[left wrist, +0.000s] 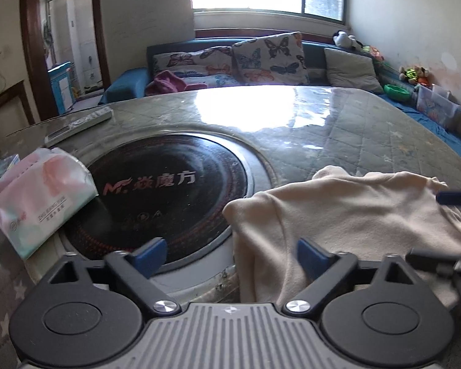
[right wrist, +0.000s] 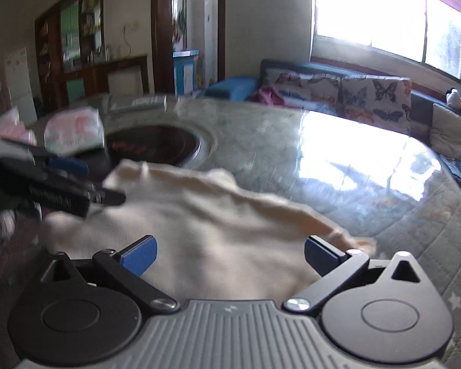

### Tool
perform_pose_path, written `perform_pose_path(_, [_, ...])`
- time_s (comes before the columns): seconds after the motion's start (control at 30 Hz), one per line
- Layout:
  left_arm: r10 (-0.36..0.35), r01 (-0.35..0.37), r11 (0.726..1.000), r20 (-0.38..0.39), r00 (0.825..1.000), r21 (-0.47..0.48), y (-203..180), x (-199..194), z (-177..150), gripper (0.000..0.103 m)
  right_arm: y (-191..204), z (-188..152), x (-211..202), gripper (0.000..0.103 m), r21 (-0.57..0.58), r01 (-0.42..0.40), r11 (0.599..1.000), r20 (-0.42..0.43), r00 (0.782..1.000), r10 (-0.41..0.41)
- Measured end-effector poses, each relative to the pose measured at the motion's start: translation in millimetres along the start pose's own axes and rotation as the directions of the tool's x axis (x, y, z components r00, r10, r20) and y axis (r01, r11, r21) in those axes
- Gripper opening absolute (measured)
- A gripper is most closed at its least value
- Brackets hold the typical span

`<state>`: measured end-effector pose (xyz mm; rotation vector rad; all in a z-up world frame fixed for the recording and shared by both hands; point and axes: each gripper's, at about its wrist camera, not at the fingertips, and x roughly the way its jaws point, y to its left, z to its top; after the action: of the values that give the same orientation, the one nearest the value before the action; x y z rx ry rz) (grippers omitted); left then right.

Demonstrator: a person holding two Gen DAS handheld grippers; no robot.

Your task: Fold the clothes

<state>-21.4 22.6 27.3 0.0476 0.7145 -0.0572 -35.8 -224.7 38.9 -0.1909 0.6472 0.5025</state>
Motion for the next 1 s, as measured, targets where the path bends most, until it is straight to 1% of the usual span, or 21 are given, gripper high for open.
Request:
perform_pose_path(0.1, [0.007, -0.007, 1.0, 0.008, 1.0, 0.008, 0.8, -3.4, -3.1, 0.103, 6.4, -3.7, 2.0, 0.103, -0.008, 0.018, 1.0, 0.009, 1.0, -0.018])
perform_pose_path(0.17, [0.004, -0.004, 1.0, 0.005, 1.0, -0.007, 2.4, -3.6, -2.9, 0.103, 8.0, -3.5, -0.2, 0.103, 0.005, 0.027, 1.0, 0.023, 0.999, -0.027])
perform_pose_path(0.27, [0.001, -0.002, 0.999, -0.003, 1.0, -0.033, 5.0, -2.8, -2.4, 0.103, 10.1, -4.6, 0.1, 0.103, 0.007, 0.026, 1.0, 0.015, 1.0, -0.026])
perform_pose_path(0.33, [0.005, -0.005, 0.999, -0.003, 1.0, -0.044, 6.4, -4.0, -3.3, 0.103, 14.5, -5.4, -2.7, 0.103, -0.014, 0.038, 0.999, 0.031, 0.999, -0.038])
perform_pose_path(0.43, [0.013, -0.013, 0.998, 0.001, 1.0, -0.057, 8.8, -6.8, -4.9, 0.103, 21.3, -4.1, -9.1, 0.103, -0.049, 0.037, 0.998, 0.057, 0.998, -0.034])
perform_pose_path(0.6, [0.035, -0.035, 0.997, 0.001, 0.999, -0.068, 13.7, -11.6, -7.3, 0.103, 40.8, -0.6, -17.4, 0.103, -0.139, -0.027, 0.99, 0.055, 0.998, 0.035])
perform_pose_path(0.7, [0.055, -0.055, 0.996, 0.002, 0.998, -0.067, 16.5, -14.6, -8.0, 0.103, 58.7, 1.4, -20.5, 0.103, -0.216, -0.058, 0.975, 0.05, 0.996, 0.07])
perform_pose_path(0.8, [0.075, -0.074, 0.993, 0.008, 0.997, -0.093, 25.4, -19.3, -5.8, 0.103, 75.9, 2.9, -22.4, 0.103, -0.279, -0.096, 0.956, 0.034, 0.993, 0.11])
perform_pose_path(0.83, [0.082, -0.08, 0.992, 0.01, 0.997, -0.102, 28.4, -20.9, -5.0, 0.103, 82.4, 3.5, -23.0, 0.102, -0.302, -0.107, 0.947, 0.029, 0.992, 0.121])
perform_pose_path(0.9, [0.092, -0.089, 0.987, 0.01, 0.996, -0.133, 36.0, -24.2, -2.8, 0.103, 94.3, 4.1, -22.9, 0.095, -0.351, -0.125, 0.928, 0.018, 0.99, 0.14])
perform_pose_path(0.97, [0.094, -0.092, 0.98, 0.007, 0.996, -0.178, 45.3, -27.5, -0.3, 0.103, 110.3, 4.6, -21.4, 0.086, -0.415, -0.141, 0.899, 0.003, 0.988, 0.156])
perform_pose_path(1.0, [0.09, -0.087, 0.976, 0.003, 0.996, -0.2, 49.6, -28.9, 0.8, 0.103, 117.0, 4.8, -20.1, 0.083, -0.44, -0.152, 0.885, -0.007, 0.986, 0.166])
